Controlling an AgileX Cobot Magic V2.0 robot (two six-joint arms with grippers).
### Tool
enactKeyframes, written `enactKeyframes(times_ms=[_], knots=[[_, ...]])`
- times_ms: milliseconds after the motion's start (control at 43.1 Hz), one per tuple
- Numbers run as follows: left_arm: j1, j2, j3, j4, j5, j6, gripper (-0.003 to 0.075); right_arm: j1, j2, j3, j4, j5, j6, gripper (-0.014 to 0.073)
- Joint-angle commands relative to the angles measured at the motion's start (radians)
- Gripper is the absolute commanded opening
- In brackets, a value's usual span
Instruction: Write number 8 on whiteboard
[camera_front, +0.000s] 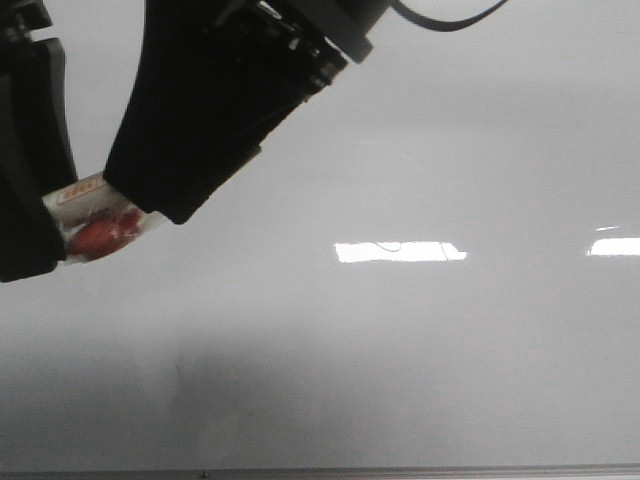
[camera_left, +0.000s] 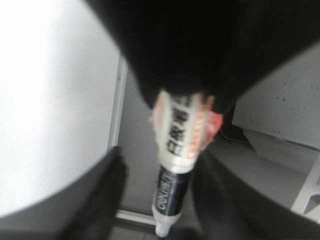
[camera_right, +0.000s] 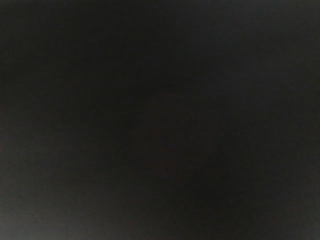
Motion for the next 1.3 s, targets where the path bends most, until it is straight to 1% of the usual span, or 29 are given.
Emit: enactKeyframes(times_ms=[0,46,116,185,301,394,440,487,579,649,788,974,1113,1275], knots=[[-0.005,-0.02,-0.031,-0.018,-0.041,-0.056,0.0559,-0.009,-0.033,-0.03,0.044,-0.02,-0.005,-0.006],[-0.005,-0.02,-0.031,-0.015,-0.041,-0.097,0.0569,-0.022,-0.038,-0.027,0.044,-0.023,-0.004,-0.006],[0.01,-0.027,-0.027,-0.012,-0.031,-0.143,0.0549,-0.054,-0.047,-0.021,0.044,-0.009,-0.003,-0.006],[0.03,-0.048,-0.015,-0.012,-0.028,-0.154,0.0531,-0.084,-0.068,-0.003,0.044,-0.005,-0.003,-0.006],[0.106,-0.124,0.045,-0.042,-0.079,-0.164,0.0468,-0.143,-0.114,0.055,0.044,-0.015,-0.003,-0.006],[0.176,-0.214,0.118,-0.089,-0.144,-0.164,0.041,-0.195,-0.157,0.115,0.046,-0.053,-0.003,-0.006],[0.22,-0.27,0.157,-0.114,-0.19,-0.165,0.0368,-0.226,-0.176,0.142,0.054,-0.08,-0.003,-0.006],[0.279,-0.349,0.22,-0.174,-0.248,-0.165,0.0295,-0.262,-0.191,0.172,0.068,-0.116,-0.003,-0.006],[0.375,-0.505,0.338,-0.274,-0.338,-0.165,0.01,-0.305,-0.193,0.184,0.105,-0.152,-0.003,-0.006],[0.417,-0.601,0.401,-0.316,-0.375,-0.165,-0.001,-0.309,-0.192,0.184,0.122,-0.181,-0.003,-0.006],[0.466,-0.796,0.507,-0.378,-0.439,-0.165,-0.0021,-0.308,-0.163,0.172,0.158,-0.232,-0.003,-0.006],[0.471,-0.983,0.56,-0.395,-0.49,-0.165,-0.0021,-0.308,-0.081,0.09,0.175,-0.291,0.008,-0.006],[0.471,-1.047,0.56,-0.395,-0.492,-0.165,-0.0021,-0.308,-0.006,0.009,0.185,-0.314,0.012,-0.006],[0.471,-1.056,0.56,-0.395,-0.488,-0.165,-0.0021,-0.308,0.076,-0.061,0.213,-0.362,0.013,-0.006]])
